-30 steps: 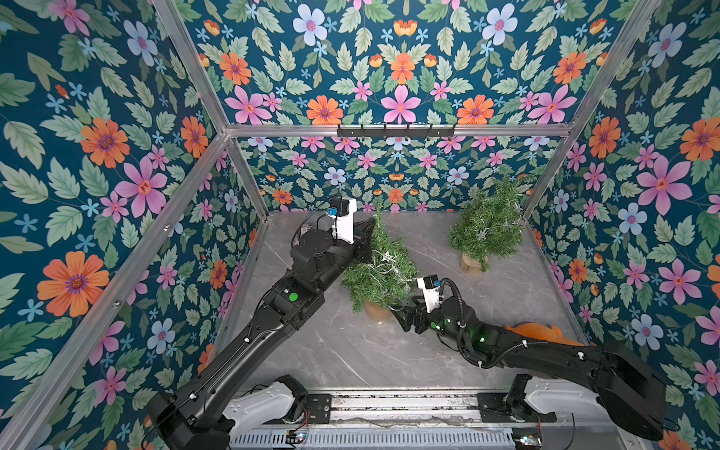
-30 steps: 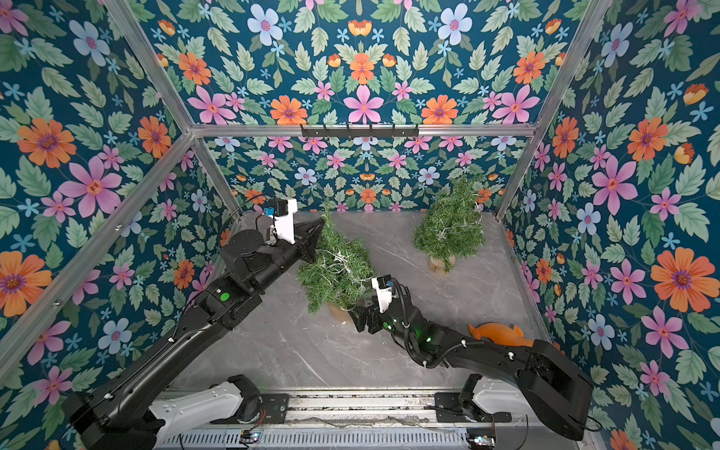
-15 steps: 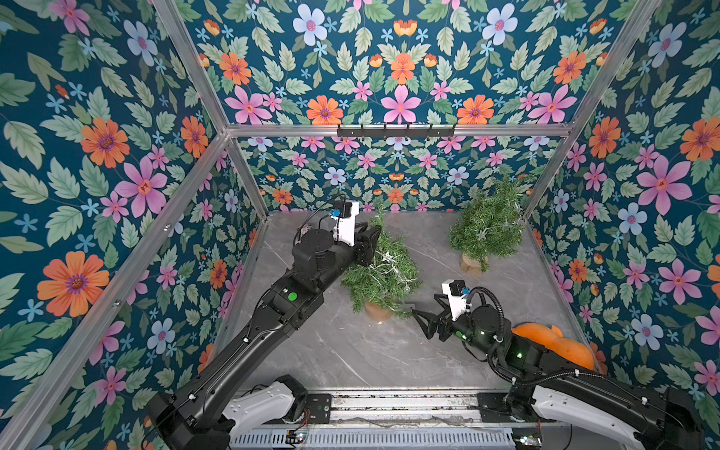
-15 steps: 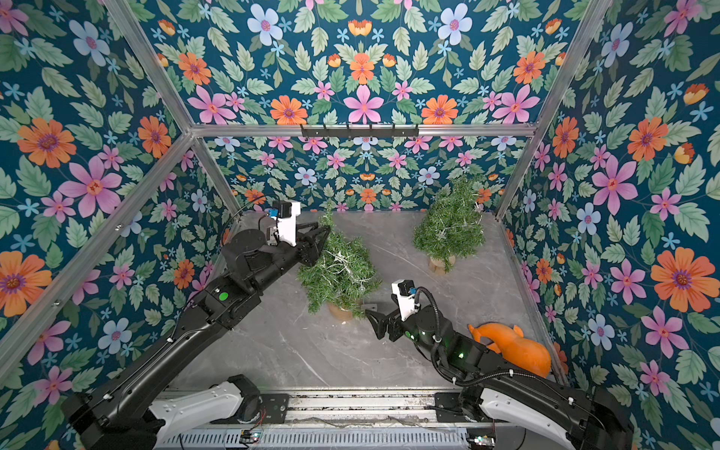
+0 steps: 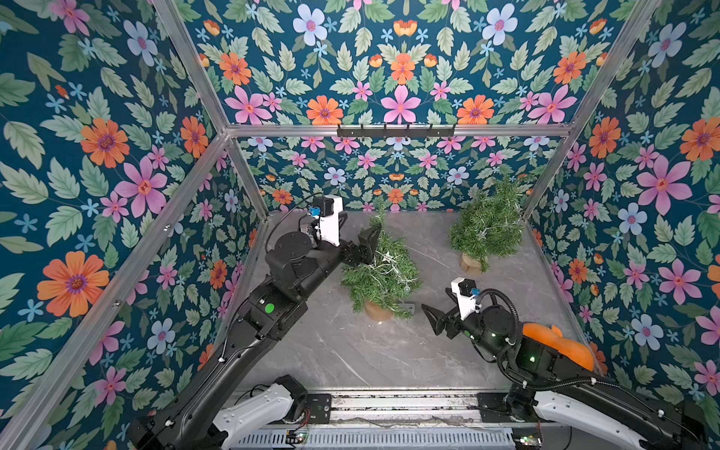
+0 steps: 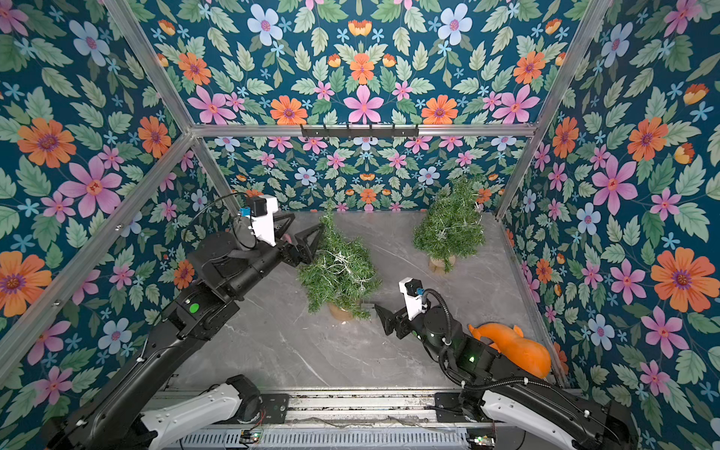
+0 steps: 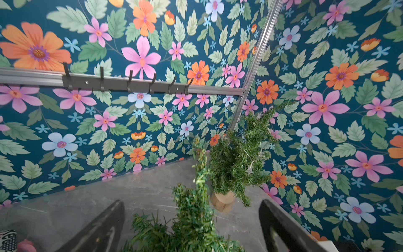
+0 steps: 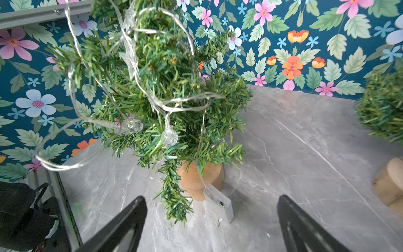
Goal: Wrap string light around the christmas tree
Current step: Wrap the light string around the Christmas tree.
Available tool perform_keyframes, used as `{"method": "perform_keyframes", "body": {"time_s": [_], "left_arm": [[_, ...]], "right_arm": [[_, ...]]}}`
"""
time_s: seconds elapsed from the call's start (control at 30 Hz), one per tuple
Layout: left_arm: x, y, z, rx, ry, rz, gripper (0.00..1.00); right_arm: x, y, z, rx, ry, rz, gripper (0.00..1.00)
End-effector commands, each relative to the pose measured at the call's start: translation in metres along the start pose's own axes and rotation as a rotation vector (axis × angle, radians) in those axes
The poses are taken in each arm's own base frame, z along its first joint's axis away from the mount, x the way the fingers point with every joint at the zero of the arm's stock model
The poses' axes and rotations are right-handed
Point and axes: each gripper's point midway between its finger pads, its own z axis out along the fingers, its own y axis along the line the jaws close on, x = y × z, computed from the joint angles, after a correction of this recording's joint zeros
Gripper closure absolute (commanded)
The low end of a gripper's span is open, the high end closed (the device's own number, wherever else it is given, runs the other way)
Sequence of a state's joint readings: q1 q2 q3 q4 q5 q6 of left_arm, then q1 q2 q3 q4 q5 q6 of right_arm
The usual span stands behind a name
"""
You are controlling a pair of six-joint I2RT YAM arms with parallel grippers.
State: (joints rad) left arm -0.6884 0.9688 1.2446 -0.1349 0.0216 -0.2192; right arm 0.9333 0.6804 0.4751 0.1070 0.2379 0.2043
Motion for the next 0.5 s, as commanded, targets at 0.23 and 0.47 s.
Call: {"method": "perform_keyframes", "body": {"time_s": [0.23, 0.47], "left_arm": [[-0.026, 0.052, -0.052, -0.29, -0.186, 0.017, 0.01], [0.035, 0.146, -0.122, -0.831, -0.293, -0.079, 0.0]], "right_arm": [[-0.071, -0.039, -0.057, 0.219, -0.21, -0.091, 0.08], [-0.112, -0.099, -0.133, 0.587, -0.486, -0.138, 0.04]]}}
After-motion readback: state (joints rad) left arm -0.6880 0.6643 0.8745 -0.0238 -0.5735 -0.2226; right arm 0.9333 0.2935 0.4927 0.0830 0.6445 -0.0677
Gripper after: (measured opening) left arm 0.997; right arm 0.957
